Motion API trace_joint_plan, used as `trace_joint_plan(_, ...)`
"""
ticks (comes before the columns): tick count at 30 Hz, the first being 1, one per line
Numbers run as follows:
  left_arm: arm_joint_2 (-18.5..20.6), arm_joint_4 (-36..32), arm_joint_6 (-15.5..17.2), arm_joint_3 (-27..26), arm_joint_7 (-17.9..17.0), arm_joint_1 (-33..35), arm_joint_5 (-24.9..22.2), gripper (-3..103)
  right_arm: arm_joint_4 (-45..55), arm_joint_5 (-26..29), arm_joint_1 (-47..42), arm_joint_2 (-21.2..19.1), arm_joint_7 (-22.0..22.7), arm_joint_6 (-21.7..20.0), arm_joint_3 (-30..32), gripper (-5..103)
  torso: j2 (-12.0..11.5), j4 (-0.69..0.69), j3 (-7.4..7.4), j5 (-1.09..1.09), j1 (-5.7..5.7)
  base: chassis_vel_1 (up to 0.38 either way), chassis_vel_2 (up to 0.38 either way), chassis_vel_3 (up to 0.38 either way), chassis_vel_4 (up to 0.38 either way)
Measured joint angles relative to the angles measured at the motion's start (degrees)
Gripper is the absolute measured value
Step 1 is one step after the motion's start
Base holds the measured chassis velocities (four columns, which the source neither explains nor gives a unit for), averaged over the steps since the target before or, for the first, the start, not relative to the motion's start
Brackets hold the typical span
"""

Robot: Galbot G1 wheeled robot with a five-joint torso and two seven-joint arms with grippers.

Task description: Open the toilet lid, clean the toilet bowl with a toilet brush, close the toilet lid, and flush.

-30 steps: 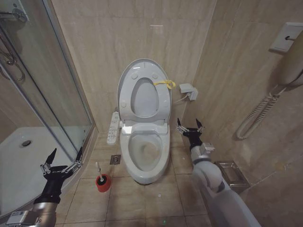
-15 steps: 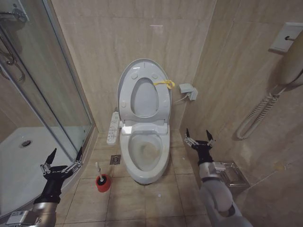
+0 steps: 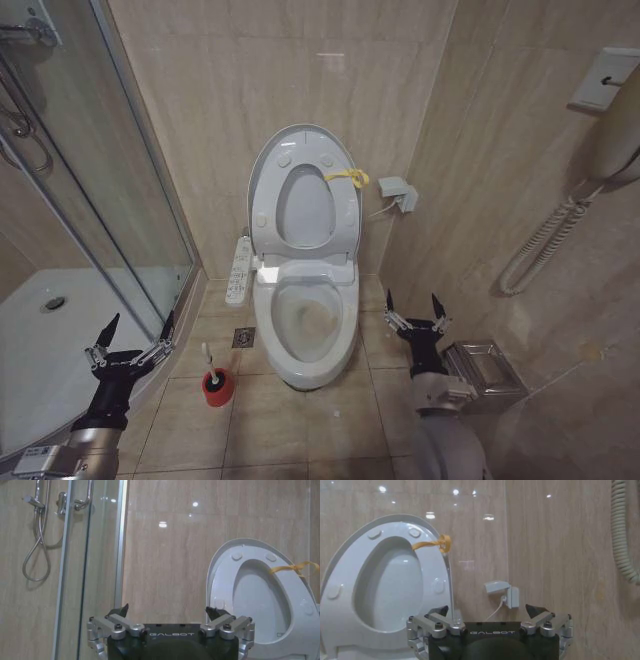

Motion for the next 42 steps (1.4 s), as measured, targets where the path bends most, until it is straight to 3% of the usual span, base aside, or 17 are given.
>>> trace_joint_plan(42,0.0,0.0,0.0,0.0,0.0,0.0,0.0,100,1.79,-1.25,-1.6,1.5,0.8,-1.32,-2.06,100,0.0,0.0,0.0,0.01,0.0,0.0,0.0,0.0,0.0)
